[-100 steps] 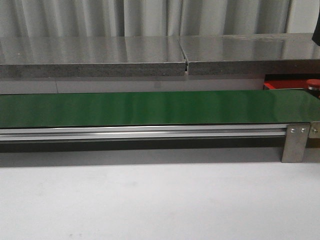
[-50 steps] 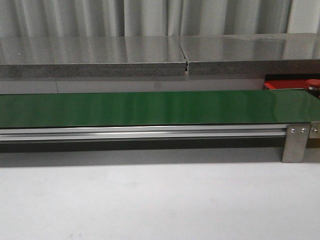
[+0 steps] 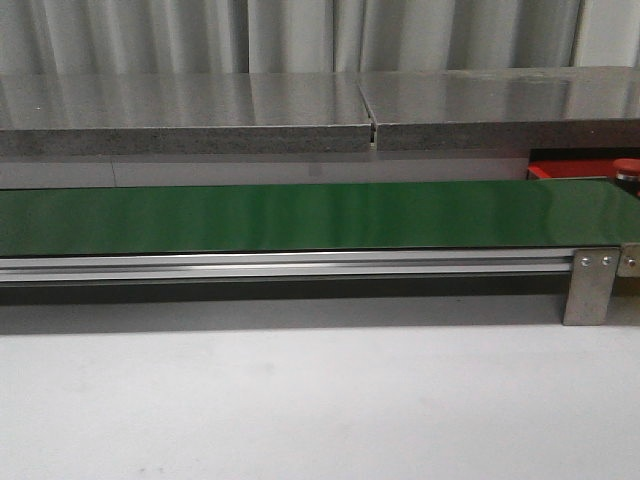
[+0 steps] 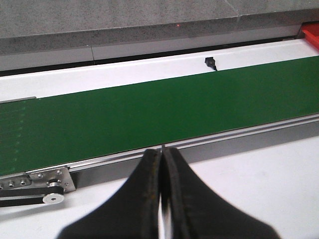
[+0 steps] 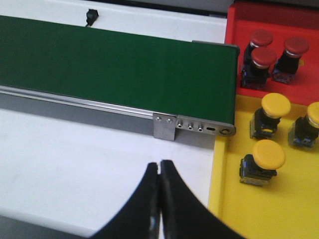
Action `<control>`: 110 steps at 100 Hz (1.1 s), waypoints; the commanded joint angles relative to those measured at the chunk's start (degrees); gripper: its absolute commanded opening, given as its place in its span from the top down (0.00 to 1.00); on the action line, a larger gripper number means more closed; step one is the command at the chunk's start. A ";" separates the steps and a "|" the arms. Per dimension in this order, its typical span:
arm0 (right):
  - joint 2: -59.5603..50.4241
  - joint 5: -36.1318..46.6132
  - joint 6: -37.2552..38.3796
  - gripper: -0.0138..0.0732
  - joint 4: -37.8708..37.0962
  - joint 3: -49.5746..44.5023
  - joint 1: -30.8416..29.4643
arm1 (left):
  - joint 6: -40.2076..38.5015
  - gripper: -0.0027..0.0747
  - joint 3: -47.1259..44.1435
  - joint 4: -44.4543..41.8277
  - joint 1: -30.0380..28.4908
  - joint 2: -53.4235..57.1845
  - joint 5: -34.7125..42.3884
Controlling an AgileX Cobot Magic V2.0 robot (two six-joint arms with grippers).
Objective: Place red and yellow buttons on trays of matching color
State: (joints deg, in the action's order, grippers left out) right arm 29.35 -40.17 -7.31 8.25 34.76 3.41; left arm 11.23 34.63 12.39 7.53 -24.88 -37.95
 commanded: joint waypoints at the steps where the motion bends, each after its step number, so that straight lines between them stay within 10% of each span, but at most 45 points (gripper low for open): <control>1: -3.69 4.45 -0.65 0.98 -0.09 0.12 -0.01 | -0.51 0.99 1.36 1.04 0.47 -0.28 4.26; 47: -9.09 3.64 -0.65 0.98 -0.09 -1.07 -0.01 | -0.58 0.99 2.82 0.36 -1.09 -3.40 8.73; 94: -9.09 3.64 -0.65 0.98 -0.09 -1.07 -0.01 | -5.00 0.98 14.87 1.90 -20.38 -27.60 6.08; 110: -9.09 3.64 -0.65 0.98 -0.09 -1.07 -0.01 | -5.00 0.74 16.83 0.33 -24.60 -33.58 5.84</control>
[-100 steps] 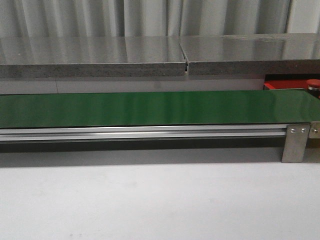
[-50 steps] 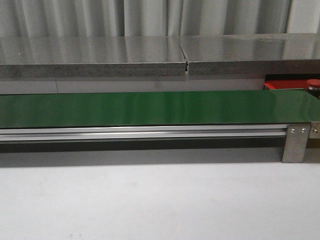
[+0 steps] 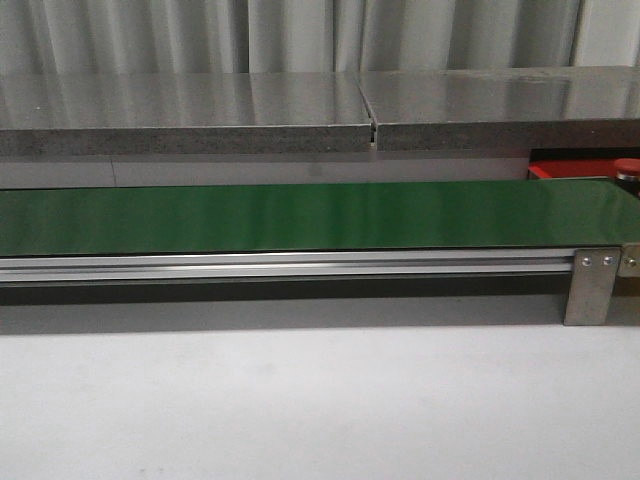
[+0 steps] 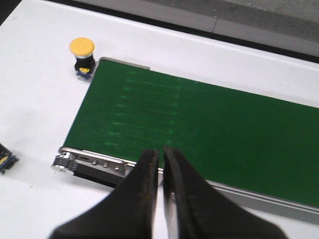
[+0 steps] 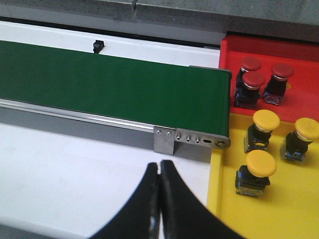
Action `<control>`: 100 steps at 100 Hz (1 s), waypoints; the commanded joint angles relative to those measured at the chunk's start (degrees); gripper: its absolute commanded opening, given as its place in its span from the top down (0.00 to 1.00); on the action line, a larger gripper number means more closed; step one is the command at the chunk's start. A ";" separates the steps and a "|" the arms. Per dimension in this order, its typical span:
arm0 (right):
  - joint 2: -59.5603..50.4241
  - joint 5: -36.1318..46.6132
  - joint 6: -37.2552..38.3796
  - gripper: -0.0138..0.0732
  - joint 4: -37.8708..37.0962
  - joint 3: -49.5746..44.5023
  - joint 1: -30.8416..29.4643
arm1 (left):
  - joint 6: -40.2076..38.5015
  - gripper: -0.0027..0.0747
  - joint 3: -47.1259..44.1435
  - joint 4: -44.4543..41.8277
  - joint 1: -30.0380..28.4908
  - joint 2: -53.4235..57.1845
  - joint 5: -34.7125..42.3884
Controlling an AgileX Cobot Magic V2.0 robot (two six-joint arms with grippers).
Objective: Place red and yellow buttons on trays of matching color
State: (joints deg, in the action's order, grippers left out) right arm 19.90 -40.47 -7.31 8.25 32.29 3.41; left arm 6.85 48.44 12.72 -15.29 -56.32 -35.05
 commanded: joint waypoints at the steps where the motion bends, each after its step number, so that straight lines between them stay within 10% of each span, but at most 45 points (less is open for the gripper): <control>1: 0.36 3.94 -0.65 0.98 -0.09 1.40 -0.01 | -0.62 0.70 3.09 0.05 -2.08 -2.34 2.83; 18: 0.36 3.94 -0.65 0.98 -0.09 1.40 -0.01 | -0.83 0.28 4.30 -1.07 -6.72 -6.06 2.71; 100: 0.36 3.94 -0.65 0.98 -0.09 1.40 -0.01 | -7.77 0.35 20.57 -0.90 -25.42 -35.94 -14.72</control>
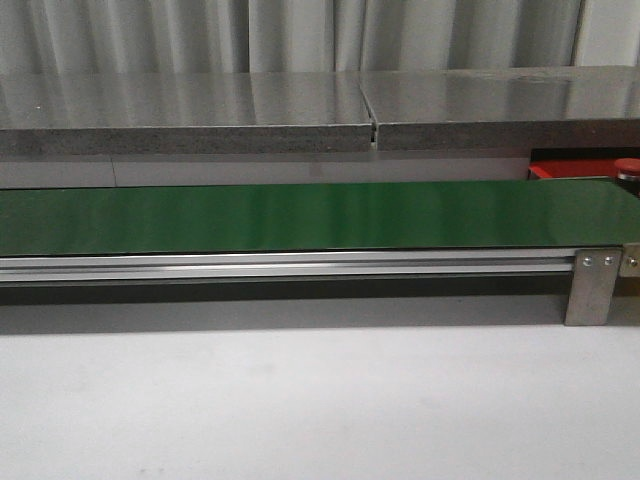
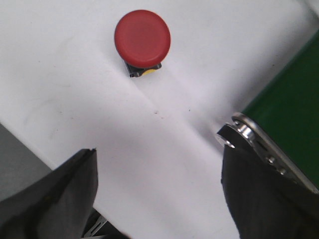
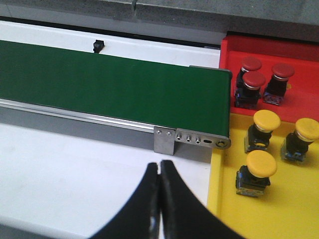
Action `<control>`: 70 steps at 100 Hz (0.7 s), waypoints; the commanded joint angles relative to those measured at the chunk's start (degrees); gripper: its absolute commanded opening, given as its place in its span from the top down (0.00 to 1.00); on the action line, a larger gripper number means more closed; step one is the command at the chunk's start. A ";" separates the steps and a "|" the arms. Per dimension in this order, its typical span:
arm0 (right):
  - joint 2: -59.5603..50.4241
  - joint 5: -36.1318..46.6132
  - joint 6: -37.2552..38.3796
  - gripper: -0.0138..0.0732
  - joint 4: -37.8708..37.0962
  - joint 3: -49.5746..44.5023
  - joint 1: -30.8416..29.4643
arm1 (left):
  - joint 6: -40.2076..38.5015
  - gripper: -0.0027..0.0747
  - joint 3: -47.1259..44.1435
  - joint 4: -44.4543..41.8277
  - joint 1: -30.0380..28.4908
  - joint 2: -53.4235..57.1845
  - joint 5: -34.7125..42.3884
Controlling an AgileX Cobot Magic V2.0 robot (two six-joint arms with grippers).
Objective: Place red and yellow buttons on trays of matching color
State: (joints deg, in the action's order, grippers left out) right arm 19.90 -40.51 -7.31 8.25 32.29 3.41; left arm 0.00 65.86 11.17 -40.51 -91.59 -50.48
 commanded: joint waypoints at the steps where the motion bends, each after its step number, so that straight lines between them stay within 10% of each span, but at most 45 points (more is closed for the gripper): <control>1: 0.36 3.97 -0.65 0.98 -0.09 1.40 -0.01 | -0.92 0.35 3.44 0.65 -0.20 -1.19 0.71; 70: 0.36 3.97 -0.65 0.98 -0.09 1.40 -0.01 | -1.97 0.37 17.47 0.69 -0.20 -16.20 0.76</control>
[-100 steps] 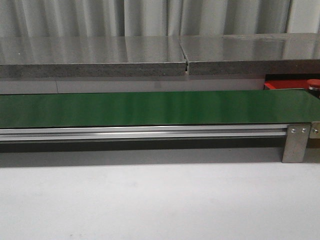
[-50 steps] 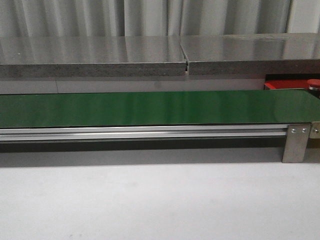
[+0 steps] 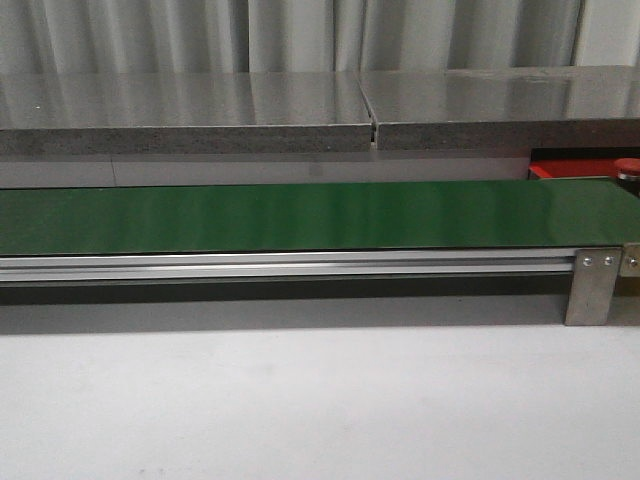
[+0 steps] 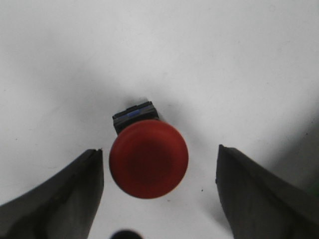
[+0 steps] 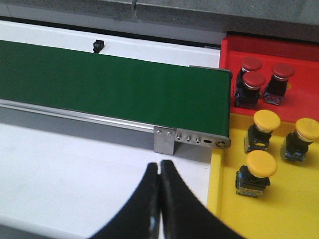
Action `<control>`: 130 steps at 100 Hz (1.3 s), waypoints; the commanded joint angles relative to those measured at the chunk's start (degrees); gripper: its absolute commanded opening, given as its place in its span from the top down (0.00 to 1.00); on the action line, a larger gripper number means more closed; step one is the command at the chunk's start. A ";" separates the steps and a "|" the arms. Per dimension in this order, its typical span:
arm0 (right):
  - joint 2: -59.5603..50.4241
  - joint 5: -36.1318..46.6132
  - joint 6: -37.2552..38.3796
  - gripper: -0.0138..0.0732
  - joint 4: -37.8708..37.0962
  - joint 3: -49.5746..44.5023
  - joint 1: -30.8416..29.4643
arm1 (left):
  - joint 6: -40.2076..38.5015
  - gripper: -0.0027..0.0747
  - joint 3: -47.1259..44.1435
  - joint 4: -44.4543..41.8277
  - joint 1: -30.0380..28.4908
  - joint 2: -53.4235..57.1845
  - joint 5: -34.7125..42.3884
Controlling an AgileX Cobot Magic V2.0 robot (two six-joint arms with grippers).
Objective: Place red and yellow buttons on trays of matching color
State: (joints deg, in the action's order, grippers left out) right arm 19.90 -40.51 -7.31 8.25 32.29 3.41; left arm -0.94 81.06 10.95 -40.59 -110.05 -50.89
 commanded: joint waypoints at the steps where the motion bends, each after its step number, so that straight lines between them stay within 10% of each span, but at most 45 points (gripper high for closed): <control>1: 0.36 3.97 -0.65 0.98 -0.09 1.40 -0.01 | -1.08 0.37 2.28 0.92 -0.11 2.07 1.17; 39: 0.36 3.97 -0.65 0.98 -0.09 1.40 -0.01 | -1.34 0.66 2.28 0.92 -0.11 2.02 1.30; 130: 0.36 3.97 -0.65 0.98 -0.09 1.40 -0.01 | 9.20 0.66 2.96 13.40 5.03 15.63 -0.67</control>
State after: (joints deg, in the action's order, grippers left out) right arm 19.90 -40.51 -7.31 8.25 32.29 3.41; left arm 7.74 82.17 21.73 -37.21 -97.47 -52.99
